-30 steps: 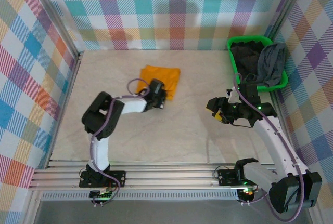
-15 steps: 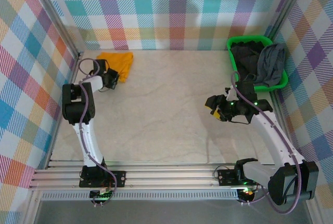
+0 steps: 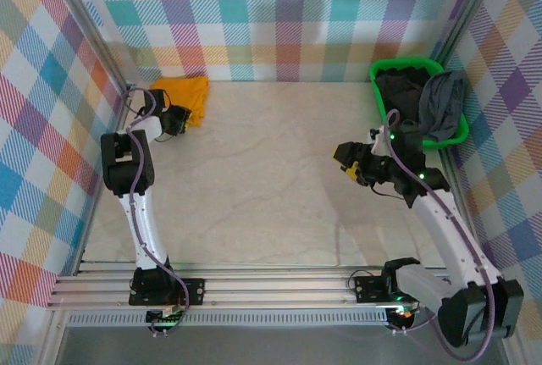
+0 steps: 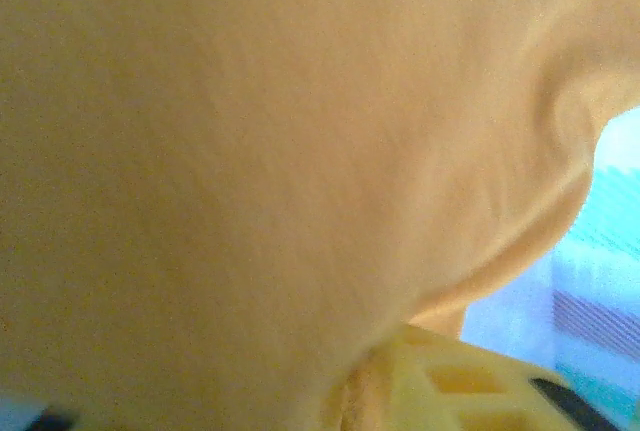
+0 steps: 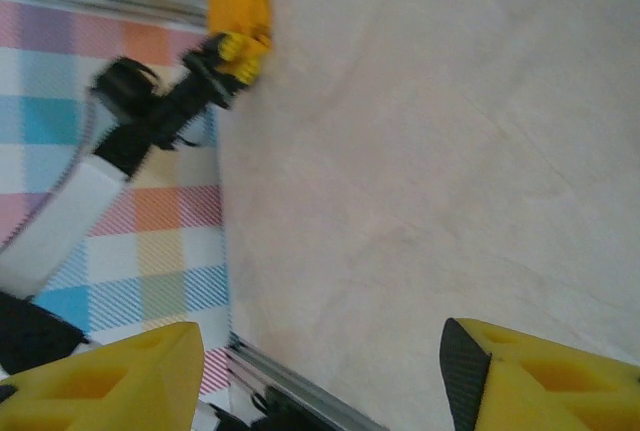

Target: Fold and stack the t-shirts

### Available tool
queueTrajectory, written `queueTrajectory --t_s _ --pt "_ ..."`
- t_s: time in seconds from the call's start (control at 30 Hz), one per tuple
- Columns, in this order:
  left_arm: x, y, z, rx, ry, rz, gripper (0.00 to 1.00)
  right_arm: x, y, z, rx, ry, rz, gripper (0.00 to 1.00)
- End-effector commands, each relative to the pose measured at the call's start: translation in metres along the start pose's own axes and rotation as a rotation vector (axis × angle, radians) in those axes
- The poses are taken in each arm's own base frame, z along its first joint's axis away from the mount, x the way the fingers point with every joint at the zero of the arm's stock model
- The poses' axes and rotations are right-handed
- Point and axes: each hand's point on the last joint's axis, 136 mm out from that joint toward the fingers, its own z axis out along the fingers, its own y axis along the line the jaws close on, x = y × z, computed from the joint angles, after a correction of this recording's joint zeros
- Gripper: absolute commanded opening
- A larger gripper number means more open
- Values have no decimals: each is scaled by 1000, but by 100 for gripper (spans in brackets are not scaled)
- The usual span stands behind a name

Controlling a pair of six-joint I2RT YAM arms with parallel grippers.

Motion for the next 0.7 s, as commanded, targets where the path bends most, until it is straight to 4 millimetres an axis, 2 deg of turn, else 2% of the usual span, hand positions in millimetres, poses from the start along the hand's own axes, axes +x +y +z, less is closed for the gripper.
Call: queueTrajectory --t_s 0.0,0.07,0.17,0.23,0.27,0.33,0.37,0.4,0.5,0.57,0.67 --pt "16 -56 -38 128 2 46 45 -13 26 -2 -110 -60 -45 67" --pt "25 -60 -48 136 11 43 45 -14 26 1 -116 -50 -36 66" --pt "35 -63 -74 151 -7 31 50 -14 26 2 -117 -42 -36 67" --pt "44 -63 -96 150 -17 41 60 -13 25 1 -110 -44 -39 68" --pt "50 -65 -110 148 -22 53 69 -13 24 0 -103 -48 -41 69" --pt "65 -63 -138 118 -32 89 89 -13 20 -4 -73 -65 -49 100" --pt "76 -61 -153 89 -35 124 100 -14 15 -8 -34 -89 -50 100" --pt "86 -61 -170 72 -41 161 100 -16 10 -13 2 -115 -54 100" --pt "115 -41 -212 27 -47 161 100 -22 3 -25 72 -186 -87 100" --pt "127 -23 -241 -32 -79 173 100 -24 -2 -31 113 -216 -115 100" --pt "140 8 -283 -144 -144 263 100 -30 -34 -42 301 -266 -114 100"
